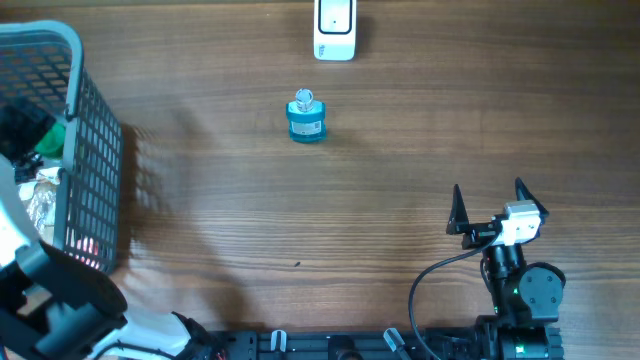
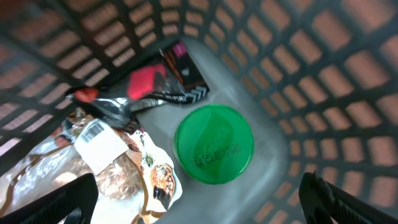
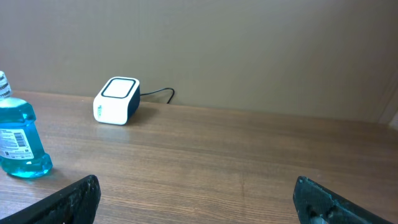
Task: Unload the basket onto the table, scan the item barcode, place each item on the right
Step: 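Move the left gripper back over the basket above the green-lidded jar, then lower the left gripper onto the green-lidded Knorr jar and grasp it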
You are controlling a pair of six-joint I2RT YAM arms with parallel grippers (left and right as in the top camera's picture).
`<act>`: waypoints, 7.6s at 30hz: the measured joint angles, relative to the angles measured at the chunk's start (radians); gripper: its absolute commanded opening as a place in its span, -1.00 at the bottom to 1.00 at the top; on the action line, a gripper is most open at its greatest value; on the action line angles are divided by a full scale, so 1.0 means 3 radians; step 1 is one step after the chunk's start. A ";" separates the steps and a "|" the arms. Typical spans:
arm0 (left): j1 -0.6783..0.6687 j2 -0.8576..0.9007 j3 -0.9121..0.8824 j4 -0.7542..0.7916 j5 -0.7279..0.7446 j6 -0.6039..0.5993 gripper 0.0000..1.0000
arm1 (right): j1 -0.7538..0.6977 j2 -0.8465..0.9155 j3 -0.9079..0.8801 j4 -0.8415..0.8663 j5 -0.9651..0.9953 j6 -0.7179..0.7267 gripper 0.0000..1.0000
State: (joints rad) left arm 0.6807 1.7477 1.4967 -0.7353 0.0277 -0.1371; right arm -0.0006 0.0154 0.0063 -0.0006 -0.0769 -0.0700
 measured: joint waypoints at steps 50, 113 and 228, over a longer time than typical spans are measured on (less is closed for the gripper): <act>-0.0156 0.0612 -0.0010 0.0118 -0.0201 0.0464 0.33 | 0.0000 0.0000 0.0000 0.0000 0.0000 0.0000 1.00; -0.0281 0.0734 0.0074 -0.0151 -0.0075 -0.0313 0.65 | 0.0000 0.0000 0.0000 0.0000 0.0000 0.0000 1.00; -0.0364 0.1405 0.0799 -0.0992 -0.0089 -0.0590 0.56 | 0.0000 0.0000 0.0000 0.0000 0.0000 0.0000 0.99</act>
State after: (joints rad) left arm 0.5716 2.1693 1.7363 -1.0328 0.0010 -0.3141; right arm -0.0006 0.0154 0.0063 -0.0006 -0.0769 -0.0700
